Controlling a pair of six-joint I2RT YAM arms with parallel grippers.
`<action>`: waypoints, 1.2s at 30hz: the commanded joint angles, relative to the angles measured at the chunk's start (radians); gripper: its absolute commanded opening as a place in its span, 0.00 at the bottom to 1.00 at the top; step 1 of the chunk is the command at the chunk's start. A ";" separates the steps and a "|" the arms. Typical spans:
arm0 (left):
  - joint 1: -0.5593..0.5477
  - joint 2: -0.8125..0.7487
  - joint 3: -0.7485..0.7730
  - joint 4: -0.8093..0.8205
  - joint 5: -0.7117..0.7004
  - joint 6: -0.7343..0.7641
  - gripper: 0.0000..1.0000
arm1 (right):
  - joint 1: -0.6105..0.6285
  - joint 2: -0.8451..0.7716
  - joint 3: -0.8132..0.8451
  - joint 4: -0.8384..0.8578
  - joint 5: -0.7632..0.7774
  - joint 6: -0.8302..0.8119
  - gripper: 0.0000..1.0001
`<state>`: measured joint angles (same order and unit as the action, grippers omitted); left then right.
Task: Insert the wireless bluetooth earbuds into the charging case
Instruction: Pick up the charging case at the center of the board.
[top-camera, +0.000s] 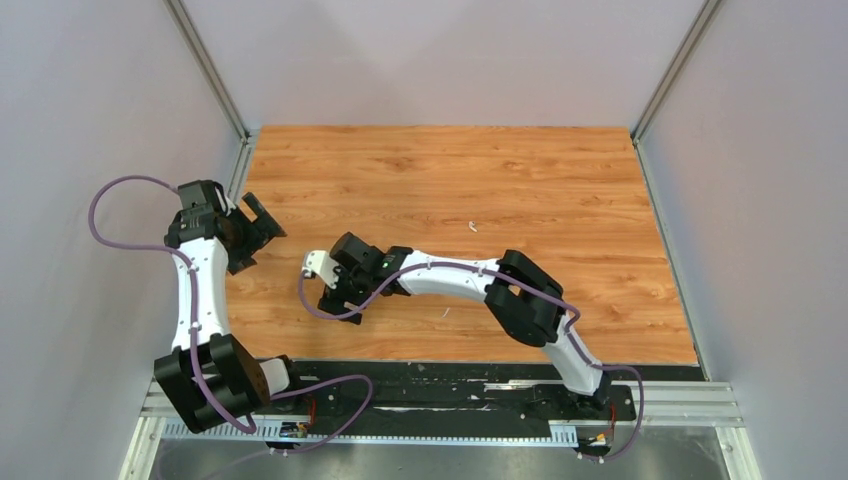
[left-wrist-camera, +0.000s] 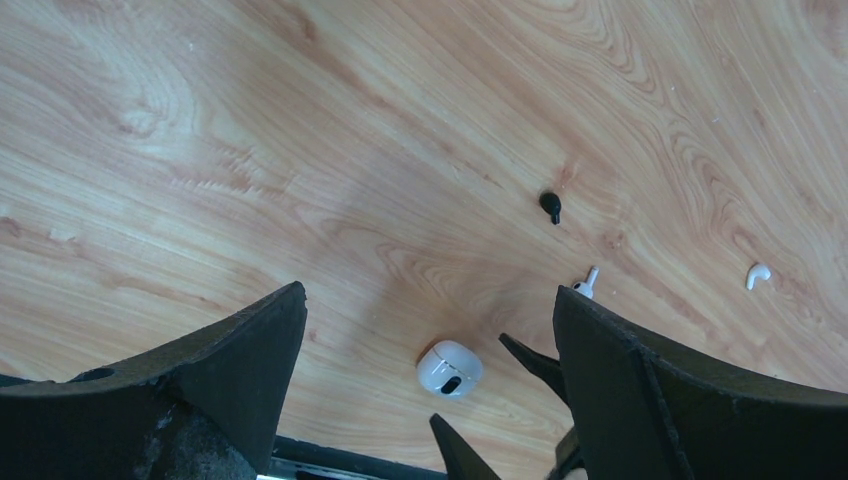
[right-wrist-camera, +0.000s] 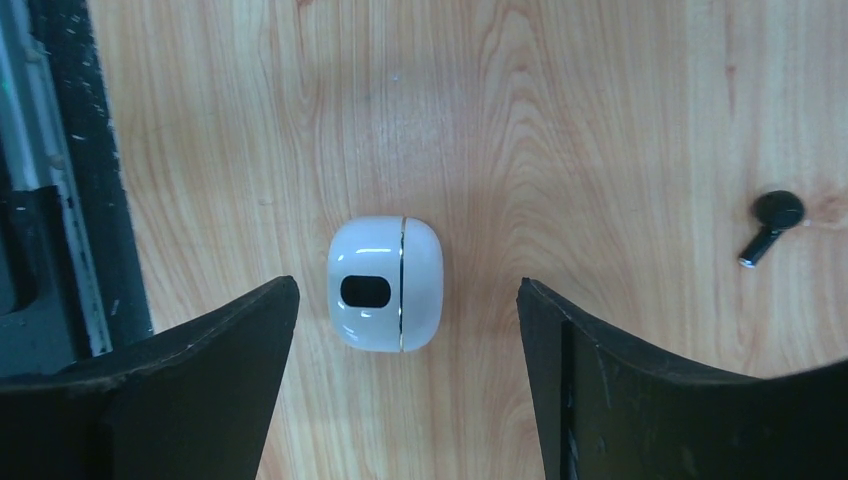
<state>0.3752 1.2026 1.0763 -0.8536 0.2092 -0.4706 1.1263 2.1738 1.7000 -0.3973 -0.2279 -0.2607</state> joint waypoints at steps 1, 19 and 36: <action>0.010 0.012 0.020 -0.005 0.012 -0.022 1.00 | 0.016 0.043 0.003 0.043 0.054 0.004 0.80; 0.017 -0.001 -0.029 0.029 0.052 0.011 1.00 | 0.018 0.013 -0.075 0.049 0.131 -0.065 0.06; -0.301 0.005 0.000 0.980 0.727 -0.013 0.96 | -0.265 -0.750 -0.416 0.305 0.146 -0.480 0.00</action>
<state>0.1616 1.3106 1.0649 -0.4007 0.7082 -0.4473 0.8688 1.5532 1.3212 -0.1841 -0.0612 -0.5758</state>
